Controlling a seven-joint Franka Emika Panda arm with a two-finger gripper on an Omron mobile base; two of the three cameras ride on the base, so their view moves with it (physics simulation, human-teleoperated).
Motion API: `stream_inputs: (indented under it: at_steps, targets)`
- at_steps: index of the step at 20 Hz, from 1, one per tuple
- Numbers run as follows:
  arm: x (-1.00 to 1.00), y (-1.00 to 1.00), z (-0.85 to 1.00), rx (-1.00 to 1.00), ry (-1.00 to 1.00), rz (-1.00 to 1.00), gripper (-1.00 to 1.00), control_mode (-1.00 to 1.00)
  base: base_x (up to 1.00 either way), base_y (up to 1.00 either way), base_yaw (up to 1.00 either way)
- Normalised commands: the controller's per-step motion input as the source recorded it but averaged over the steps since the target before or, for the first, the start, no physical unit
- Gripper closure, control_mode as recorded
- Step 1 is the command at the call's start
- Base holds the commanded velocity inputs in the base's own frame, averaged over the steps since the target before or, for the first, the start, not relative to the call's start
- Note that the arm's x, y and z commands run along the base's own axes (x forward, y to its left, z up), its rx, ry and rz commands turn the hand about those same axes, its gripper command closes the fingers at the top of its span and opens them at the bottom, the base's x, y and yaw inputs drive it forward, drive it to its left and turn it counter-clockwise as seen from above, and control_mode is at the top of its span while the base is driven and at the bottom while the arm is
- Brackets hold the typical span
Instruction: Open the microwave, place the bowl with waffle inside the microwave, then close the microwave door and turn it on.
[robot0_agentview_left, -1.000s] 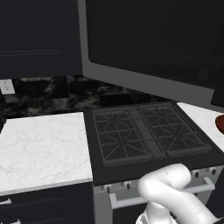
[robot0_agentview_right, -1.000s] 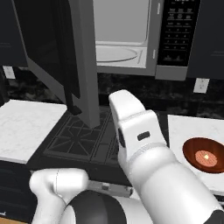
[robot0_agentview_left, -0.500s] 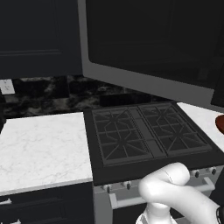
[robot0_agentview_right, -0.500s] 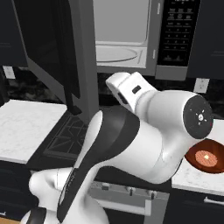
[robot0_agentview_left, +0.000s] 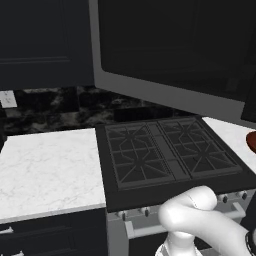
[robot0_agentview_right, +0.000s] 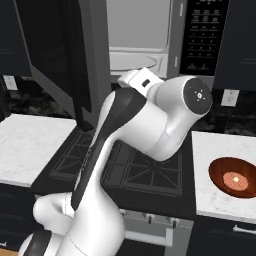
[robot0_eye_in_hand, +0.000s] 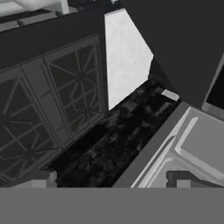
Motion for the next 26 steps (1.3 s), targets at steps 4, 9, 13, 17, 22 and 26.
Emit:
stream_inputs:
  at_steps: [4, 9, 13, 17, 22, 26]
  targets:
    - [0.12, 0.33, 0.00, 0.05, 0.02, 0.26, -1.00, -1.00, 0.00, 0.00, 0.00]
    - [-0.39, 0.56, 0.04, -0.02, -0.06, 0.39, -1.00, -1.00, 0.00, 0.00, 0.00]
    - [-0.38, 0.61, 0.06, -0.10, -0.10, 0.38, -1.00, -1.00, 0.00, 0.00, 0.00]
    - [-0.48, 0.78, 0.08, -0.18, -0.16, 0.36, -1.00, -1.00, 0.00, 0.00, 0.00]
    - [-0.70, 1.00, 0.03, -0.24, -0.22, 0.30, -1.00, -1.00, 0.00, 0.00, 0.00]
    - [-0.71, 0.89, 0.00, -0.02, -0.10, 0.07, -1.00, -1.00, 0.00, 0.00, 0.00]
